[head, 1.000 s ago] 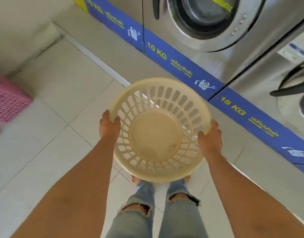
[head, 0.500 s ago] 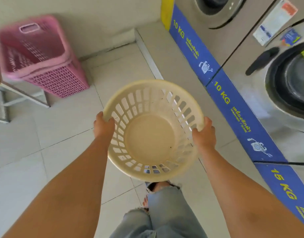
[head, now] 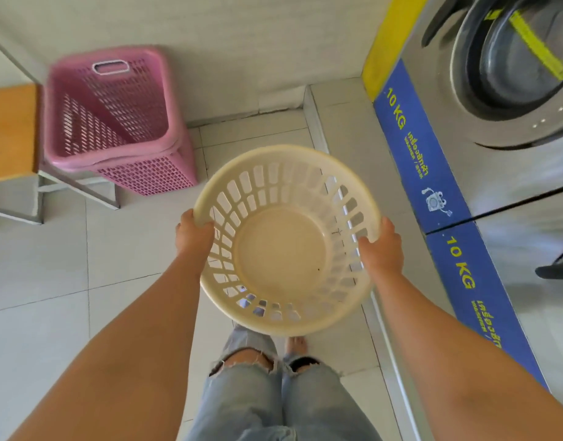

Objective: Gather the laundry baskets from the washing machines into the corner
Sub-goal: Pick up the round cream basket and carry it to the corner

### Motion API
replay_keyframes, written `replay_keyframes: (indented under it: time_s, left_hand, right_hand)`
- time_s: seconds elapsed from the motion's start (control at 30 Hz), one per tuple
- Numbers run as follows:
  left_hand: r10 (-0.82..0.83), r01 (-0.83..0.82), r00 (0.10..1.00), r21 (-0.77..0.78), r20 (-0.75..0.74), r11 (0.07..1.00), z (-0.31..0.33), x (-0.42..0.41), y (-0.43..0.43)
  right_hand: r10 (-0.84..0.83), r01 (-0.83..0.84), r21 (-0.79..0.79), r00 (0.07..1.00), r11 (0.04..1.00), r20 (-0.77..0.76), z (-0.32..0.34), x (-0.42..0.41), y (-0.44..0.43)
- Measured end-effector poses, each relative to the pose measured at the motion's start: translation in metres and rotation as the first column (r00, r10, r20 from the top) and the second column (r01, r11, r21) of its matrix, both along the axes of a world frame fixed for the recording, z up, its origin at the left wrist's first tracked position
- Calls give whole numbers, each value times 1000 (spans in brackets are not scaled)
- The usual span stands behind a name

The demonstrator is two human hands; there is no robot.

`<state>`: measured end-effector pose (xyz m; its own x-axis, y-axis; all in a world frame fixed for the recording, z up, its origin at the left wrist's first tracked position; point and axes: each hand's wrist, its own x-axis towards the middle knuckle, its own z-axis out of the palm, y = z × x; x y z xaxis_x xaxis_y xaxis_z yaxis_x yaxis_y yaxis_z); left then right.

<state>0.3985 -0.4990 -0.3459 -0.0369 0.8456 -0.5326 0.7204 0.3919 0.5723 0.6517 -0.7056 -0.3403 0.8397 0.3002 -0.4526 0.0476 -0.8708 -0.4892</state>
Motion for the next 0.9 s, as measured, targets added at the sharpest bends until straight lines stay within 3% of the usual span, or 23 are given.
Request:
replay_keyframes:
  time_s: [0.37, 0.63, 0.9]
  left_hand:
    - [-51, 50, 999, -75, -15, 996, -27, 57, 186]
    - [37, -38, 999, -160, -10, 986, -68, 108, 291]
    - [73, -101, 989, -234, -126, 967, -135, 172, 389]
  right_hand:
    - [-38, 37, -47, 999, 998, -34, -33, 63, 192]
    - [41, -42, -2, 994, 999, -99, -79, 137, 319]
    - [134, -142, -44, 979, 989, -151, -158, 210, 439]
